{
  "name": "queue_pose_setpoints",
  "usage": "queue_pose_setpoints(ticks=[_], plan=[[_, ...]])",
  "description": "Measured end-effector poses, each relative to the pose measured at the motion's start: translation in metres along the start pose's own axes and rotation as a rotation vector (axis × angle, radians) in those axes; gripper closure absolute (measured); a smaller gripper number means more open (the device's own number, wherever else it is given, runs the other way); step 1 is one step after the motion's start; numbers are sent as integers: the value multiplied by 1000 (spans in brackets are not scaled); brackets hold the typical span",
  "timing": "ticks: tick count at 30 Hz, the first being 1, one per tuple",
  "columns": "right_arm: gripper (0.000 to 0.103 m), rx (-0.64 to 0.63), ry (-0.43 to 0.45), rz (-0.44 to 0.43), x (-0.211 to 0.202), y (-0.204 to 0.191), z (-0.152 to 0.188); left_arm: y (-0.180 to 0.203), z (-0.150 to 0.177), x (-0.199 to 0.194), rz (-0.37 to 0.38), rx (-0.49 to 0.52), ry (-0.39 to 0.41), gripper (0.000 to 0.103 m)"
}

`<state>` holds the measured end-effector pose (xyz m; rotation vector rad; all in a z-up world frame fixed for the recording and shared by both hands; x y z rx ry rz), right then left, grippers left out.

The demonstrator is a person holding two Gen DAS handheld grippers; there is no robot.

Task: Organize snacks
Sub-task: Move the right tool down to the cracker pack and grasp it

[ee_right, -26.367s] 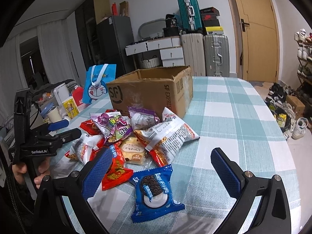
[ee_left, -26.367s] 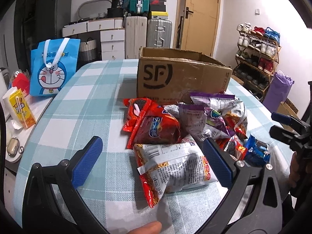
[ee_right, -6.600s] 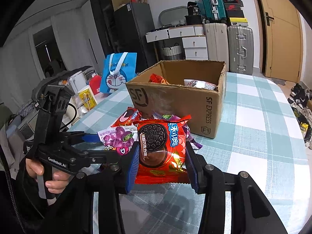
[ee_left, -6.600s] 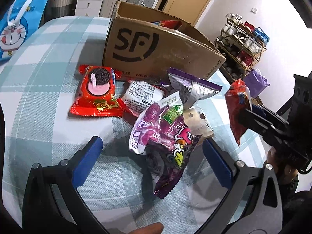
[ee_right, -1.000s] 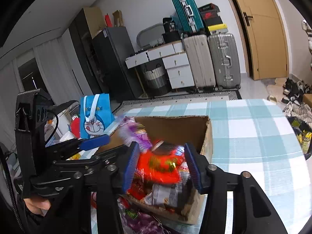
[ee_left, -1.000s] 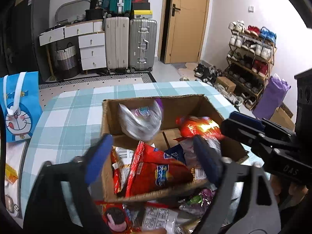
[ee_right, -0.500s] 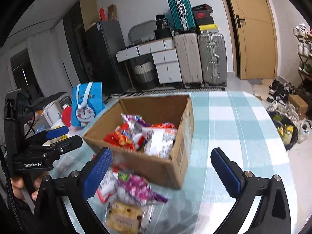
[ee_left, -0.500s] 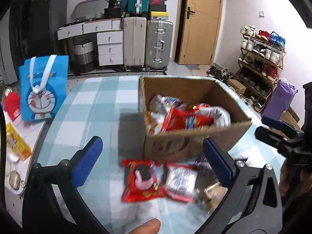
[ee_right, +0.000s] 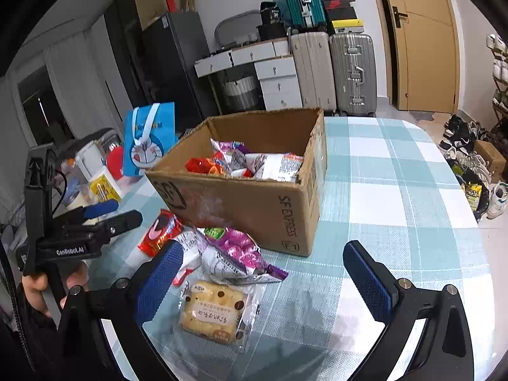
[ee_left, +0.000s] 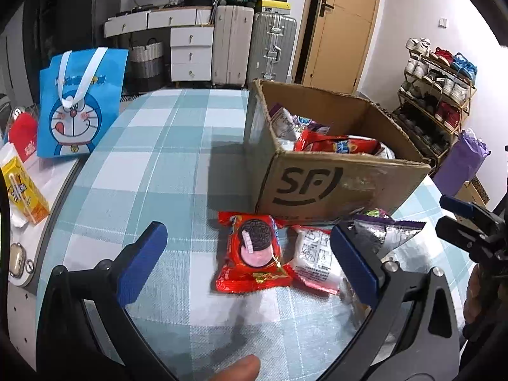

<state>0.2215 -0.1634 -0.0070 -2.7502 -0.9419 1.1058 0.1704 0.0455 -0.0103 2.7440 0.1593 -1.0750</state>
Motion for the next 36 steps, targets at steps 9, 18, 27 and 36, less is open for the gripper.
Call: queue_pose_setpoints(ticks=[9, 18, 27, 36], plan=[[1, -32, -116, -18, 29, -21, 19, -2, 0, 2, -12, 9, -20, 1], [1, -135, -225, -14, 58, -48, 48, -2, 2, 7, -17, 19, -36, 1], [1, -224, -264, 44, 72, -62, 63, 2, 5, 12, -17, 39, -53, 1], [1, -248, -310, 23, 65, -43, 67, 4, 8, 16, -14, 51, -63, 1]])
Point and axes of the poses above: each gripper's, at about its wrist camera, not at the fingertips, and x roughly the way its jaws point, y to its right, z to its underside, the point moved 5 cm from there along x, roughly the way its jaws point, and after that the axes turned 1 degree about z, right-handed, at the moved point
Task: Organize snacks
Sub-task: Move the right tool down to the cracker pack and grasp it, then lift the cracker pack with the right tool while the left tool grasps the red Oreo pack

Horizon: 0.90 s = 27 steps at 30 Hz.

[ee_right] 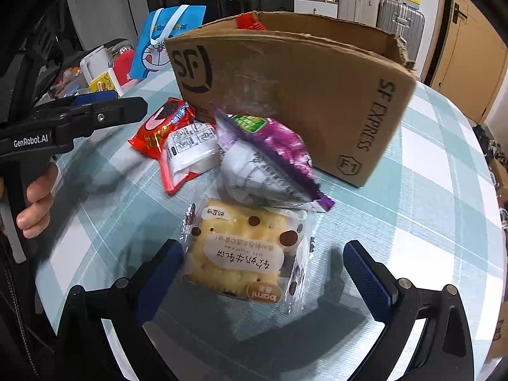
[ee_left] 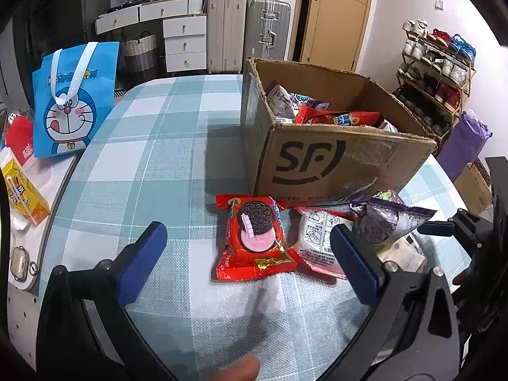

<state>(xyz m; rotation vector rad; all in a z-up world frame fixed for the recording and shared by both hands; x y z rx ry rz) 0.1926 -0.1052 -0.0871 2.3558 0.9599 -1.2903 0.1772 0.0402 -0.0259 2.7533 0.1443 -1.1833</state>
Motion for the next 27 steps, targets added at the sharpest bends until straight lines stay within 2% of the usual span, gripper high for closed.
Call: queue_pose_setpoints(ticks=[5, 10, 15, 18, 23, 27], plan=[[1, -28, -6, -12, 2, -12, 0, -1, 1, 3, 1, -1, -6, 1], [1, -66, -16, 22, 8, -25, 0, -1, 2, 4, 0, -1, -9, 1], [3, -70, -15, 20, 10, -26, 1, -2, 3, 5, 2, 2, -10, 1], [12, -70, -14, 5, 7, -23, 2, -2, 4, 7, -4, 8, -15, 1], [36, -101, -1, -21, -3, -17, 7, -4, 5, 10, -8, 5, -23, 1], [41, -105, 24, -58, -12, -10, 11, -4, 6, 12, -12, 2, -28, 1]])
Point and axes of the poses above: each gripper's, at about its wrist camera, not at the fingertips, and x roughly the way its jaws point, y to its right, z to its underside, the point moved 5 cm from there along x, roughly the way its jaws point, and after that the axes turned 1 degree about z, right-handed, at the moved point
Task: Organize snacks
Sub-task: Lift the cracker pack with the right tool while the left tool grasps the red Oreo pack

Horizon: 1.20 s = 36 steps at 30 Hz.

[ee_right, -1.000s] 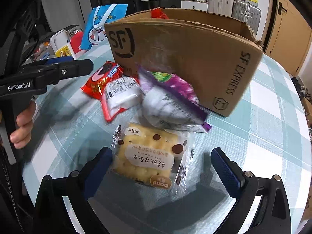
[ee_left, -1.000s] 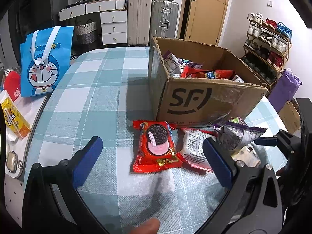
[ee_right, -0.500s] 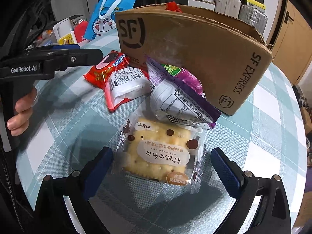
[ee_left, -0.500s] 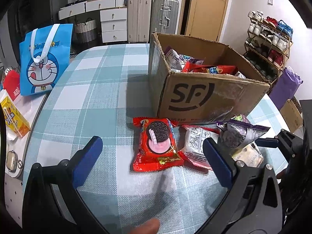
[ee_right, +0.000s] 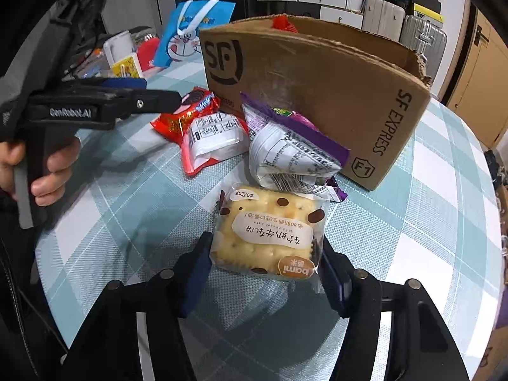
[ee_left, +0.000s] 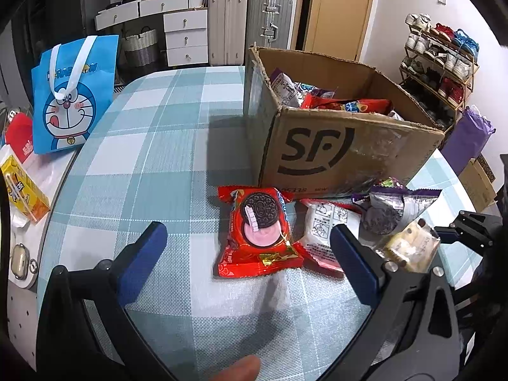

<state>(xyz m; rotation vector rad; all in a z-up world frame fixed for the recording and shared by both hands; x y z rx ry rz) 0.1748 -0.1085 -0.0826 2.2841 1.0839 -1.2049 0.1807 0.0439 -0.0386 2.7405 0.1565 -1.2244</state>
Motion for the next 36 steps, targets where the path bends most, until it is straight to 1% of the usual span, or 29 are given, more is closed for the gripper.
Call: queue_pose_setpoints(ticks=[4, 11, 13, 17, 18, 20, 25, 27, 30, 34, 36], plan=[[41, 13, 40, -50, -12, 2, -2, -2, 1, 4, 5, -7, -16, 1], [41, 12, 110, -107, -38, -2, -9, -8, 5, 16, -22, -24, -40, 1], [41, 19, 129, -114, -45, 1, -10, -10, 7, 23, -39, -30, -59, 1], [41, 55, 176, -113, -62, 11, -12, -13, 10, 31, -46, -38, -74, 1], [41, 65, 191, -109, -67, 16, -12, -14, 9, 33, -45, -40, -73, 1], [41, 92, 251, -115, -77, 23, -15, -16, 9, 36, -45, -50, -79, 1], [41, 146, 318, -105, -88, 35, -18, -21, 9, 44, -36, -69, -92, 1], [41, 155, 329, -104, -90, 37, -18, -22, 7, 46, -48, -64, -93, 1], [41, 161, 320, -98, -87, 35, -19, -24, 6, 48, -84, -56, -91, 1], [41, 160, 306, -97, -82, 30, -19, -29, 8, 50, -79, -73, -113, 1], [41, 158, 303, -99, -78, 26, -20, -28, 8, 52, -81, -65, -118, 1]])
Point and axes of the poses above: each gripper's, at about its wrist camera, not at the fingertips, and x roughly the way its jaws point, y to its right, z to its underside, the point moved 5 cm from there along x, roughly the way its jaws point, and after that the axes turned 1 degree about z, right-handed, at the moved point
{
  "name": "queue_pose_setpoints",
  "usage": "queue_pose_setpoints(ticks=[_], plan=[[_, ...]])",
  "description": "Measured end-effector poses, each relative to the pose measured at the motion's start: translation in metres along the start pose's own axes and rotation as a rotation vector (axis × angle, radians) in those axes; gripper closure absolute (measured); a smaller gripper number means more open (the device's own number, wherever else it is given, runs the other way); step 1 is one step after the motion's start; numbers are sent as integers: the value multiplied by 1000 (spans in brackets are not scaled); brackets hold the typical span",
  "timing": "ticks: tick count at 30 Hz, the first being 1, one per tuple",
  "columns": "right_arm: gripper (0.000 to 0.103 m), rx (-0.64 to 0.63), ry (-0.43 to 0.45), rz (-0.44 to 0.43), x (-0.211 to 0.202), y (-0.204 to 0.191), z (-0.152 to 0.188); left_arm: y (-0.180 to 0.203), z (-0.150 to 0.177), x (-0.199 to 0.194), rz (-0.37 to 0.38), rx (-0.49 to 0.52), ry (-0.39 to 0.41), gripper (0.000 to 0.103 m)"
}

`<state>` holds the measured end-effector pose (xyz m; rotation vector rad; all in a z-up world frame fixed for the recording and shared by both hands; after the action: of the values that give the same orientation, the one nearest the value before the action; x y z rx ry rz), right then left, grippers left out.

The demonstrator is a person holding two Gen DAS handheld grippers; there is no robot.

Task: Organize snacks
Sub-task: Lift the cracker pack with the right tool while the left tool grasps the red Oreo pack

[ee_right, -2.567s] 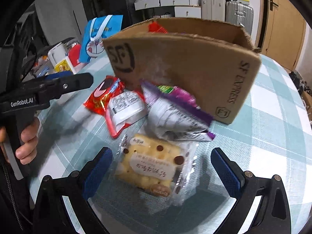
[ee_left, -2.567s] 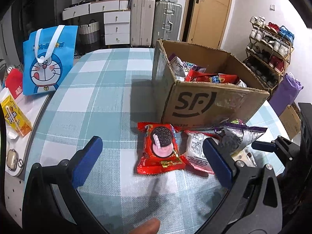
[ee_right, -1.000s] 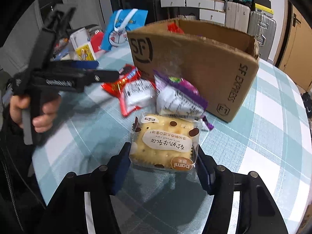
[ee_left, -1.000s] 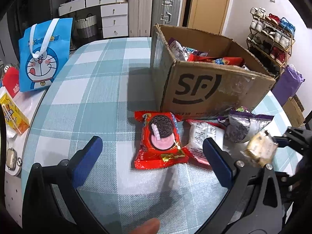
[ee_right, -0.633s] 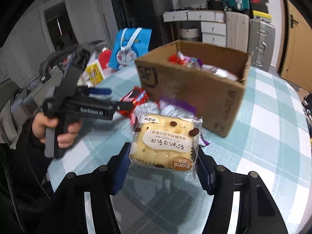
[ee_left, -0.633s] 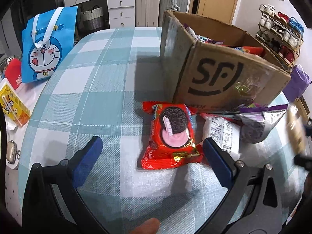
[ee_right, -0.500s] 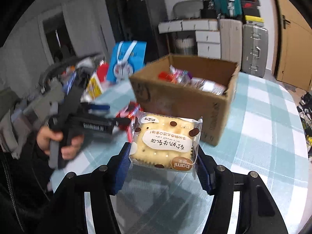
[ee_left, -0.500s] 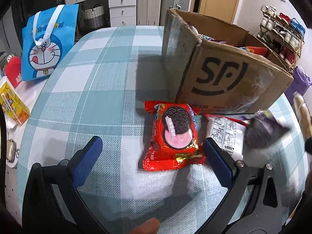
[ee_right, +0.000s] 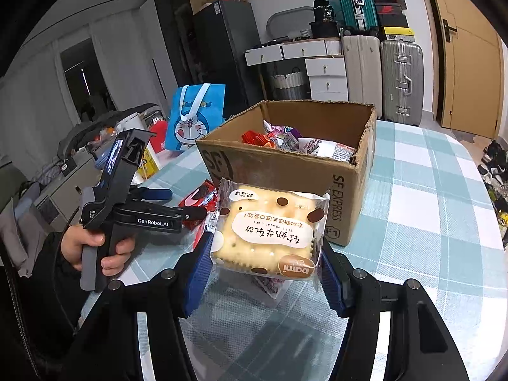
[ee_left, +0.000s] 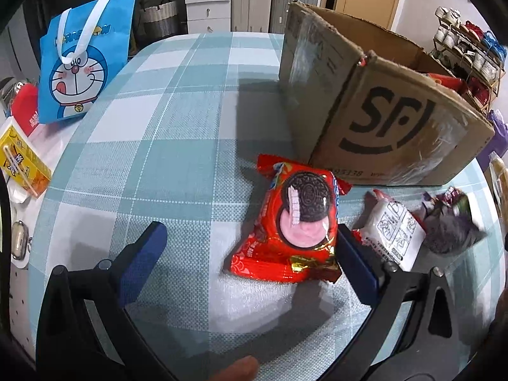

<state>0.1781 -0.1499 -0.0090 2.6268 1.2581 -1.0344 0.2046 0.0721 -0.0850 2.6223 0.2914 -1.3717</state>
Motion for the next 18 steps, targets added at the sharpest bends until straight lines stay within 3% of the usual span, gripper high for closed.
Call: queue_pose_setpoints(ticks=[5, 11, 16, 18], plan=[[41, -5, -4, -8, 3, -3, -1, 2, 0, 0, -1, 19, 9, 5], [41, -4, -9, -13, 7, -3, -1, 12, 2, -7, 32, 66, 42, 27], [41, -3, -4, -13, 8, -3, -1, 24, 3, -16, 67, 119, 82, 58], [41, -7, -2, -13, 8, -5, -1, 26, 4, -19, 71, 125, 89, 63]])
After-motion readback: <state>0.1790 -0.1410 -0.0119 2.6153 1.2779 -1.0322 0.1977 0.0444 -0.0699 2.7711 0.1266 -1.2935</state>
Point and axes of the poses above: each gripper's, at about its wrist camera, not at the fingertips, and x roughly the way its jaws point, y to its right, z to its underside, the point moved 5 cm from there along x, roughly the way its jaws point, and after that the axes turned 1 degree about z, right-handed, at the moved point
